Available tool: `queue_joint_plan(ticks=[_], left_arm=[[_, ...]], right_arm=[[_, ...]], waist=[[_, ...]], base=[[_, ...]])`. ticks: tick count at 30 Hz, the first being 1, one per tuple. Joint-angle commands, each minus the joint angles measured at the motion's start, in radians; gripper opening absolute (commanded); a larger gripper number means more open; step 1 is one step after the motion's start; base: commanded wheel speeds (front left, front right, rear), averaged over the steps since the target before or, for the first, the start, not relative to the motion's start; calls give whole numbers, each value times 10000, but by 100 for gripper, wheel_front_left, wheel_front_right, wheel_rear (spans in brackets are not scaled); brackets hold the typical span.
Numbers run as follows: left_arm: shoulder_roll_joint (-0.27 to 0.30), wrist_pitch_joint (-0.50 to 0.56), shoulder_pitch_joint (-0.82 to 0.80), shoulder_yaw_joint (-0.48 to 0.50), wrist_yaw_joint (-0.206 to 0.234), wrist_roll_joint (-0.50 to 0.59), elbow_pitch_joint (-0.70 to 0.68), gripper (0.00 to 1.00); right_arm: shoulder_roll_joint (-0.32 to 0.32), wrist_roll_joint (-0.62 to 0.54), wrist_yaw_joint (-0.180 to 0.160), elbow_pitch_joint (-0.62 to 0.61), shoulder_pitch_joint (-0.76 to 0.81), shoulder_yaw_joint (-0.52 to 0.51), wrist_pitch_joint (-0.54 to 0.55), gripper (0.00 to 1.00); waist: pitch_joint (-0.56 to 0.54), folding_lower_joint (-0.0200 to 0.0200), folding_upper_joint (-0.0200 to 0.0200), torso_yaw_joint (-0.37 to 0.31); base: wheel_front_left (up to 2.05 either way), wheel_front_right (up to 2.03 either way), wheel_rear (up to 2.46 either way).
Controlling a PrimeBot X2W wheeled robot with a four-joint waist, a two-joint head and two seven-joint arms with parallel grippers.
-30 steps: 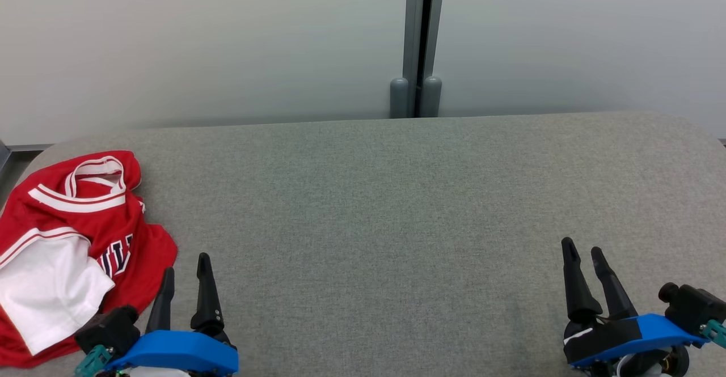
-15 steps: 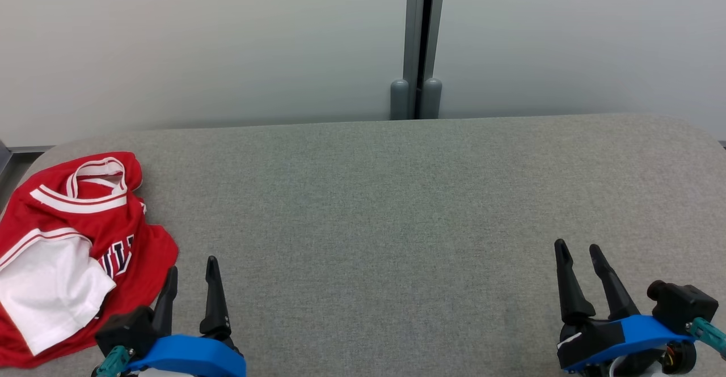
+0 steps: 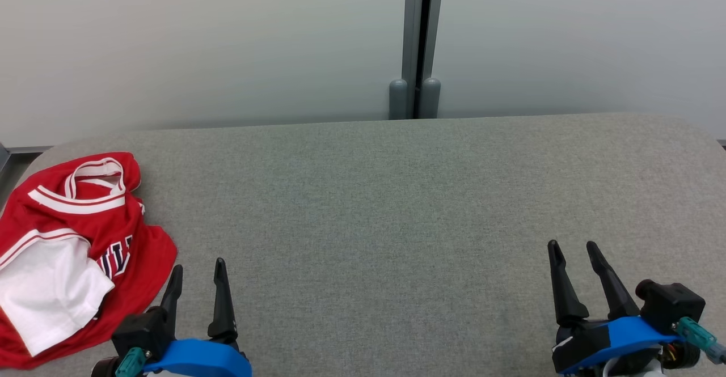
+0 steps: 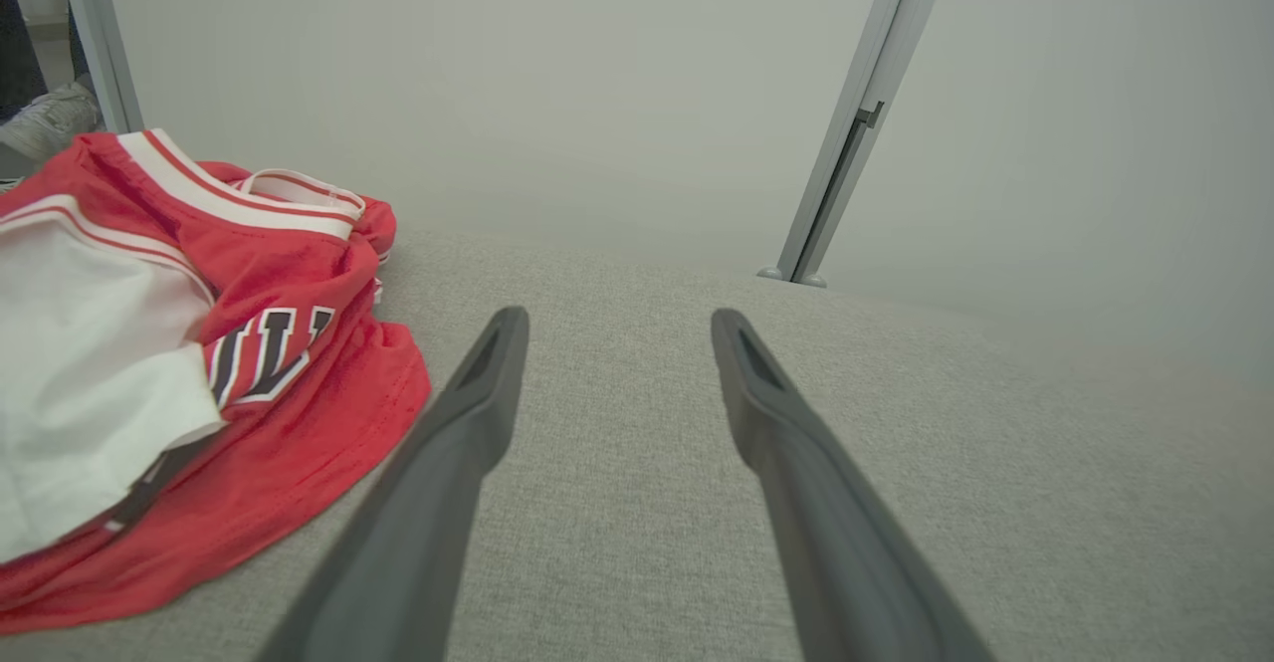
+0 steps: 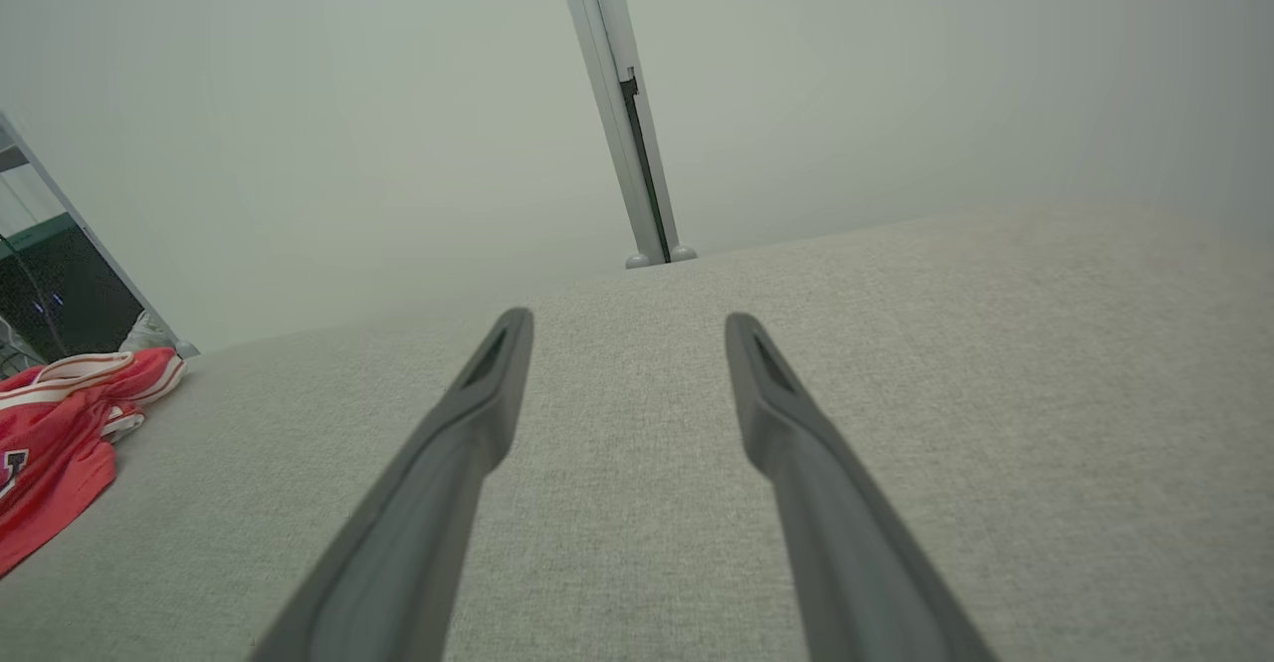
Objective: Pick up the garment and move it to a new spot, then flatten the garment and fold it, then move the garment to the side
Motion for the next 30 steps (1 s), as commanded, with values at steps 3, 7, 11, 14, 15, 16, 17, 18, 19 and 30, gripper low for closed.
queue_joint_plan(ticks=[3,7,11,14,15,16,17,18,19,30], left_arm=[[116,-71,-14,-56,80,345,-44,100],[154,-79,-23,-146,125,566,-34,100],[168,-104,-18,-220,155,745,-39,100],[179,-114,30,-267,214,898,-62,100],[188,-119,47,-284,221,963,-67,100],[191,-120,58,-305,226,1013,-73,100],[194,-123,66,-328,234,1069,-79,100],[197,-132,73,-355,256,1126,-86,100],[200,-139,88,-384,274,1170,-97,100],[244,-264,130,-550,394,1539,-77,100]], right_arm=[[-84,-438,22,-118,37,3,-105,100],[-86,-728,24,-136,39,-28,-140,100],[-88,-944,25,-117,28,-50,-177,100],[-89,-1164,26,-90,20,-53,-229,100],[-90,-1237,26,-83,19,-50,-256,100],[-90,-1303,27,-79,17,-48,-280,100],[-90,-1353,27,-75,16,-48,-295,100],[-90,-1421,27,-70,15,-46,-304,100],[-91,-1495,28,-65,15,-43,-316,100],[-91,-2034,30,-121,60,-37,-448,100]], waist=[[10,0,0,-5],[14,0,0,-9],[6,0,0,-11],[-5,0,0,-23],[-8,0,0,-28],[-10,0,0,-30],[-12,0,0,-32],[-14,0,0,-33],[-18,0,0,-34],[-27,0,0,-35]], base=[[0,0,0],[0,0,0],[0,0,0],[0,0,0],[0,0,0],[0,0,0],[0,0,0],[0,0,0],[0,0,0],[0,0,0]])
